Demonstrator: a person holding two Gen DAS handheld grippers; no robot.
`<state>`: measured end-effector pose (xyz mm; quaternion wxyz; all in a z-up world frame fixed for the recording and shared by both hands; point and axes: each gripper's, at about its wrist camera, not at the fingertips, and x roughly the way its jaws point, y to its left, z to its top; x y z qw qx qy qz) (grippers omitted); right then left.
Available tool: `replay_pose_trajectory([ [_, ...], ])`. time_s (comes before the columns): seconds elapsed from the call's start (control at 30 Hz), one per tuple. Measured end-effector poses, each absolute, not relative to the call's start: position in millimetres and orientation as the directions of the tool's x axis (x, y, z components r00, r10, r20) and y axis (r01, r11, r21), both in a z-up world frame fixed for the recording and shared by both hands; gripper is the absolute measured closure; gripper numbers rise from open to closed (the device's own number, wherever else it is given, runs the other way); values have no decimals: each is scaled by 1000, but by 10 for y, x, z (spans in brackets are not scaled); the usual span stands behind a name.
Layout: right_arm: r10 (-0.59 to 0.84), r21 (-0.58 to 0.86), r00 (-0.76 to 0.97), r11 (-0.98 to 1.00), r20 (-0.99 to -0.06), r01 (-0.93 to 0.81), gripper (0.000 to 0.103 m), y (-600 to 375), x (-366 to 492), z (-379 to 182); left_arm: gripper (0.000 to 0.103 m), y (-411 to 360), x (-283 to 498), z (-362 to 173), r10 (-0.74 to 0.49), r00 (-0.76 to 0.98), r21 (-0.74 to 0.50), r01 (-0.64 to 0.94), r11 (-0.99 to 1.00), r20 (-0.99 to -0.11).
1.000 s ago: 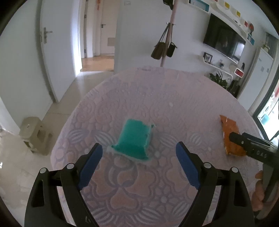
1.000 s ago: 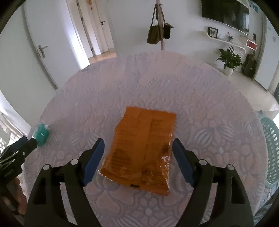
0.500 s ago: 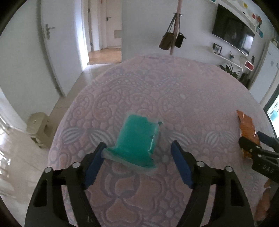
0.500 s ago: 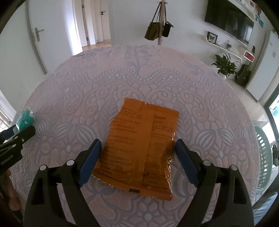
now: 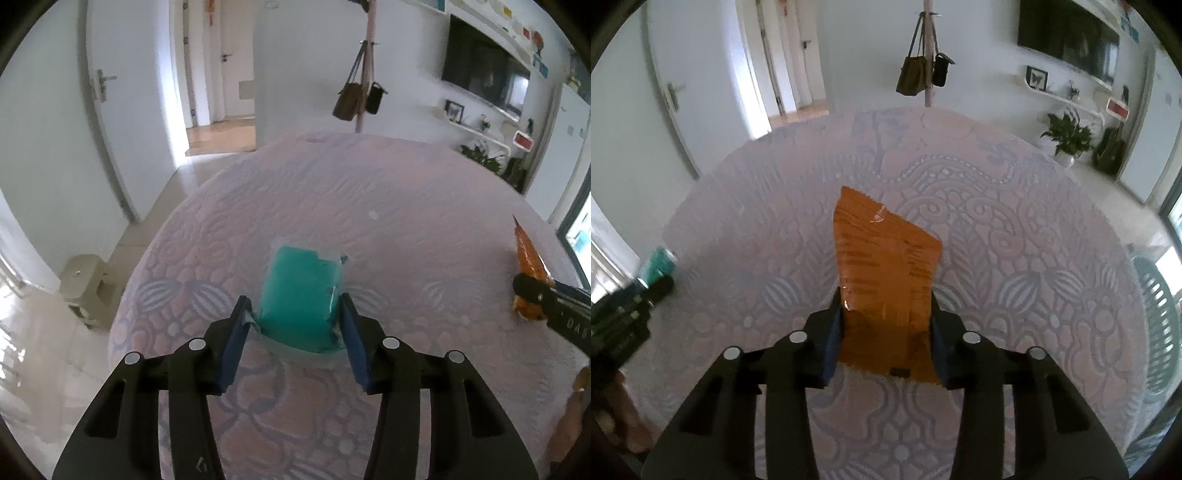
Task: Collect trash
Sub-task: 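Grasp the teal packet with the left tool while the right tool grasps the orange snack packet, then carry both packets to the teal basket and open both tools over it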
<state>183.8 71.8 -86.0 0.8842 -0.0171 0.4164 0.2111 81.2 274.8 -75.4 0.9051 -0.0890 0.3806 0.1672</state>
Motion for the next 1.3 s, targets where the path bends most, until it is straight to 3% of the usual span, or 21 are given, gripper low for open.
replay_pose_trajectory([
  [0.3,410,240,615,908,-674,-342,67,224,1755,-608,58,2197,772,-422,114,799,-128,-232,964,-590],
  [0.6,294,187,747,956,-596,-227,67,-508,1665,-213,58,1356,1061,-89,-49,856,-164,-42,986,-514],
  [1.0,104,177,833,984,-543,-7,67,-1741,1701,-16,58,164,1443,-70,-258,817,-179,192,965,-516],
  [1.3,16,223,809,964,-587,143,67,-2657,1850,-225,58,-679,1881,-169,-358,747,-149,334,931,-560],
])
